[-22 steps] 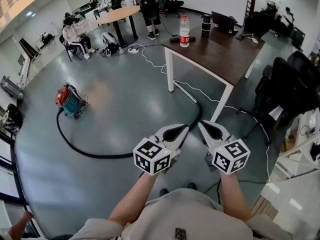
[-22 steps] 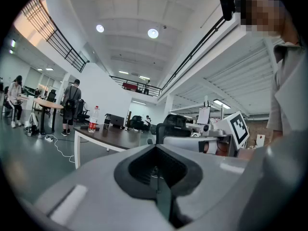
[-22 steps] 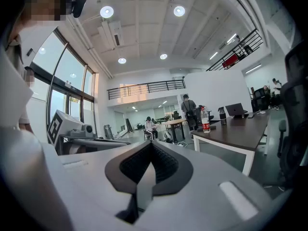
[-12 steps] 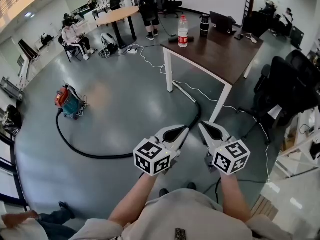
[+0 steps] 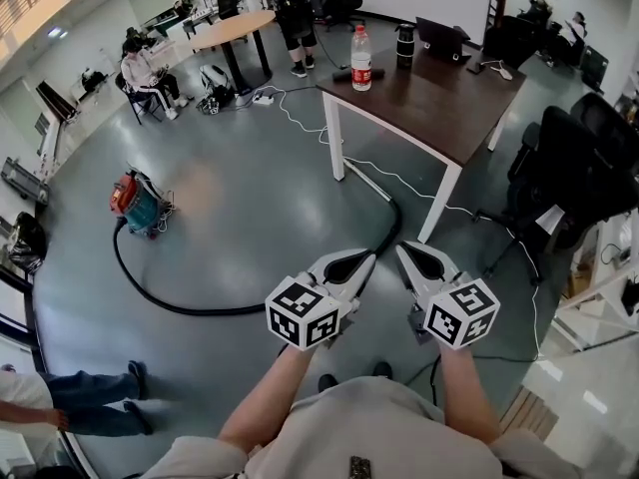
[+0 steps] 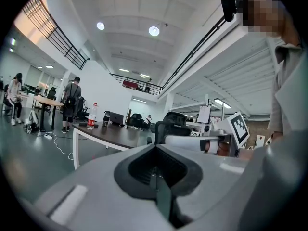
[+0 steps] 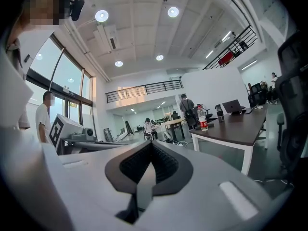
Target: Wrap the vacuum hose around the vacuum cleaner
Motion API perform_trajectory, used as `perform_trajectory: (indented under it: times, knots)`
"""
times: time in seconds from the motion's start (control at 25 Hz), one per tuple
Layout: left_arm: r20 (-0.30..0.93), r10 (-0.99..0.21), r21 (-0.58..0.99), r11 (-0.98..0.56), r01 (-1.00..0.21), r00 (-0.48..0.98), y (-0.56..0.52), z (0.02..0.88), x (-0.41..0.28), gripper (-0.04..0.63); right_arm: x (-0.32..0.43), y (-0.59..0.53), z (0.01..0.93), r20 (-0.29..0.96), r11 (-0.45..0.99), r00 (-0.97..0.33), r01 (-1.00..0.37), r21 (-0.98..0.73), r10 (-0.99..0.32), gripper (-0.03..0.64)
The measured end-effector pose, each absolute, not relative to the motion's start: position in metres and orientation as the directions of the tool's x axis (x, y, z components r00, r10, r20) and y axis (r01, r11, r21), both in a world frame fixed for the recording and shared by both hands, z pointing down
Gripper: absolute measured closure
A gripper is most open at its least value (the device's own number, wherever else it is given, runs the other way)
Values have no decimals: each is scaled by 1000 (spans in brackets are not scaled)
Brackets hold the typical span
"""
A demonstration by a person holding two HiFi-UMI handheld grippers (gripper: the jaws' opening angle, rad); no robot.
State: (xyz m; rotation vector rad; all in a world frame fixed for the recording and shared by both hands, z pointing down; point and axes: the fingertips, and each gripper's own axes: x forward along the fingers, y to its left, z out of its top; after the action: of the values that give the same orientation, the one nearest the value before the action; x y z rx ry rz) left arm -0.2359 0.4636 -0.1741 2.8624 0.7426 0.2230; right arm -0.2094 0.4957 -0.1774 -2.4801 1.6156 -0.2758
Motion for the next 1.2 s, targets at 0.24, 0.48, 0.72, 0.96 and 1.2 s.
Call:
perform_trajectory:
  times: [0.24,0.48,0.72,0.96,1.2]
  knots:
    - [121,486,196,-867,459,866,487,-172,-210,595,-185,518,-173,62,-393,390,-885,-250,-919,591]
    - [153,462,165,-883,439,873,512,-165,-174,595,-153,542,-169,61,-384,381,-893,-236,-923,591]
    - [189,420,112,-907,405,888,526,-162,-139,595,-114,561,-161,80,-412,404,-889,-201,-911,591]
    - [212,395,96,-919,383,894,518,-159,-117,595,-76,570,-155,163,-519,508,-854,-32,-846,591]
    - [213,407,105,-913,393,888,492,-154,-90,595,-51,547,-158,160,-516,506,-857,-22,-847,591]
